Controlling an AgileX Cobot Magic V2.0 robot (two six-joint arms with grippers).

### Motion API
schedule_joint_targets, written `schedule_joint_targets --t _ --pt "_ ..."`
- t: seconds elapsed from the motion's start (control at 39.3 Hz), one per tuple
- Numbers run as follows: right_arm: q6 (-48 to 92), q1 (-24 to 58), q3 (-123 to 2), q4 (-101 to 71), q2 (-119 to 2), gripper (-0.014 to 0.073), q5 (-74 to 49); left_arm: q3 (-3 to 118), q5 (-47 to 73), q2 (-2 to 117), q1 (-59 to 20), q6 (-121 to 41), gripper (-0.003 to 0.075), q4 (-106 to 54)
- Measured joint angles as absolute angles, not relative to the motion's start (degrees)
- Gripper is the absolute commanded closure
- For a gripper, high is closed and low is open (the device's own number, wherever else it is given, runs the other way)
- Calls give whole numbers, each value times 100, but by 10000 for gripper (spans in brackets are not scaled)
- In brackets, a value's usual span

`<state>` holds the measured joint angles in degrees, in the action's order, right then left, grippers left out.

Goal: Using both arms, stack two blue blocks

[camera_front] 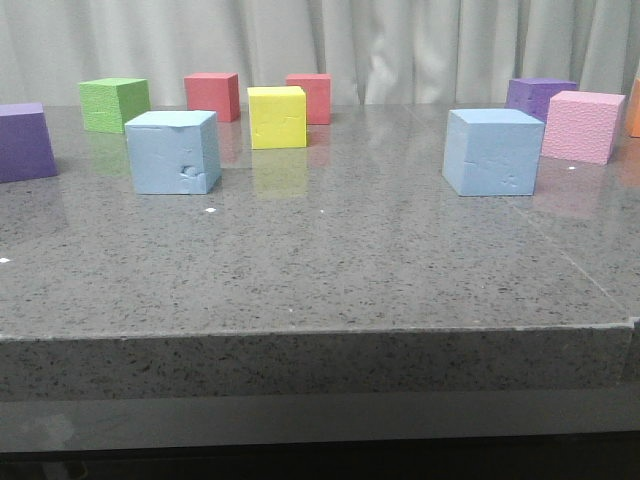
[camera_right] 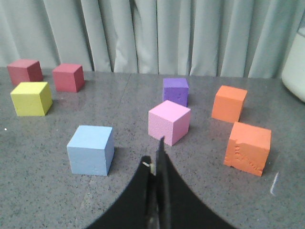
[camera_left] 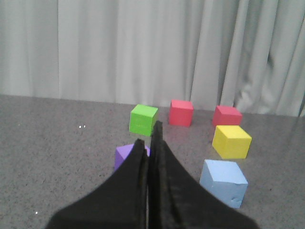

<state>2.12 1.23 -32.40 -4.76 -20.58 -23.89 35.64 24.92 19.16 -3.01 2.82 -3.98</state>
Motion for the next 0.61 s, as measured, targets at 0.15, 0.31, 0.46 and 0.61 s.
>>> schedule_joint_targets --t 0.15,0.31,0.46,0.61 --pt "212 123 -3245 -476 -2525 660 -2389 3564 2577 2310 -301 282 739 -398" --pt "212 123 -3245 -476 -2765 660 -2389 3569 2577 2540 -301 282 739 -398" --pt "216 123 -3245 -476 -2798 660 -2389 3569 2583 2574 -301 282 739 -398" --pt "216 123 -3245 -476 -2798 648 -2389 3569 2592 2574 -301 282 735 -398"
